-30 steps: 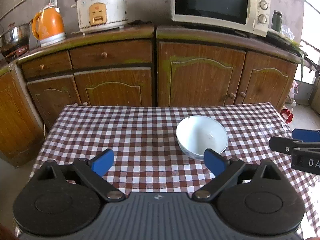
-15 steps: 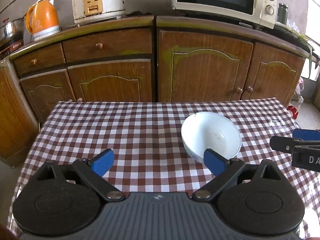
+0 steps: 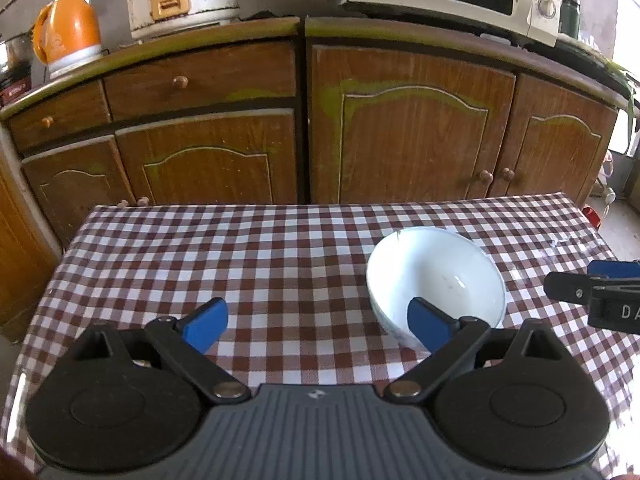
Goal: Organize plates and bowls
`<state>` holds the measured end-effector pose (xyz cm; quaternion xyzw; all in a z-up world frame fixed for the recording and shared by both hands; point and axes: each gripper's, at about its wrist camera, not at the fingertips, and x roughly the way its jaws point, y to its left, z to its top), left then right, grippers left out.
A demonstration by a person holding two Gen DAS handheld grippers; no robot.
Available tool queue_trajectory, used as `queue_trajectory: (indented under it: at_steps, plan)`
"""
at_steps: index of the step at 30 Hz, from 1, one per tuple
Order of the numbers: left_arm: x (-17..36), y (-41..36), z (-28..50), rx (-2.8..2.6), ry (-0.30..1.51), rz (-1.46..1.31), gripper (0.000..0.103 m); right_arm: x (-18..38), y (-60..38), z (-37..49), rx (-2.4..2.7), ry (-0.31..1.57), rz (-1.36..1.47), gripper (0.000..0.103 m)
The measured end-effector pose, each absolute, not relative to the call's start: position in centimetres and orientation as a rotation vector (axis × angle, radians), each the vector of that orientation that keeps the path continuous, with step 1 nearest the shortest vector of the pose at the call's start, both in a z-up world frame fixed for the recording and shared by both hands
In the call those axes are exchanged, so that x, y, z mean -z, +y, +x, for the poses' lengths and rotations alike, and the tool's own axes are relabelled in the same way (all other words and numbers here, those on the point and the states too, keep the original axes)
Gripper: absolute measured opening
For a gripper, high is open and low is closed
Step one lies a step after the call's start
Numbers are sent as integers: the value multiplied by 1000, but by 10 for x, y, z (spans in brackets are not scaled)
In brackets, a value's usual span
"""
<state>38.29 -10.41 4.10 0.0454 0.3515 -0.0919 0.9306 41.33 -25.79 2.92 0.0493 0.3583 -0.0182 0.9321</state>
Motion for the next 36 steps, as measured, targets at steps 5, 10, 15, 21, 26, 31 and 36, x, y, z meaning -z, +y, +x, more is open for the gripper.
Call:
queue_trajectory:
  at_steps: [5, 10, 15, 21, 26, 31, 36]
  plan:
    - [-31, -109, 396, 204, 728, 95, 99, -15, -260, 431, 33, 760, 106, 70]
    - [-22, -115, 412, 207, 741, 102, 99, -3, -264, 448, 37, 777, 129, 70]
    - [-11, -122, 425, 213, 761, 110, 98, 8, -265, 463, 32, 795, 165, 70]
    - [5, -128, 442, 226, 794, 121, 90, 22, -268, 478, 33, 824, 187, 70]
    - [18, -137, 455, 246, 810, 152, 65, 34, -265, 488, 21, 837, 201, 65]
    - [24, -141, 456, 334, 809, 103, 37, 45, -258, 495, -18, 840, 224, 23]
    - [24, -149, 453, 348, 806, 97, 21, 45, -250, 493, -14, 813, 207, 14]
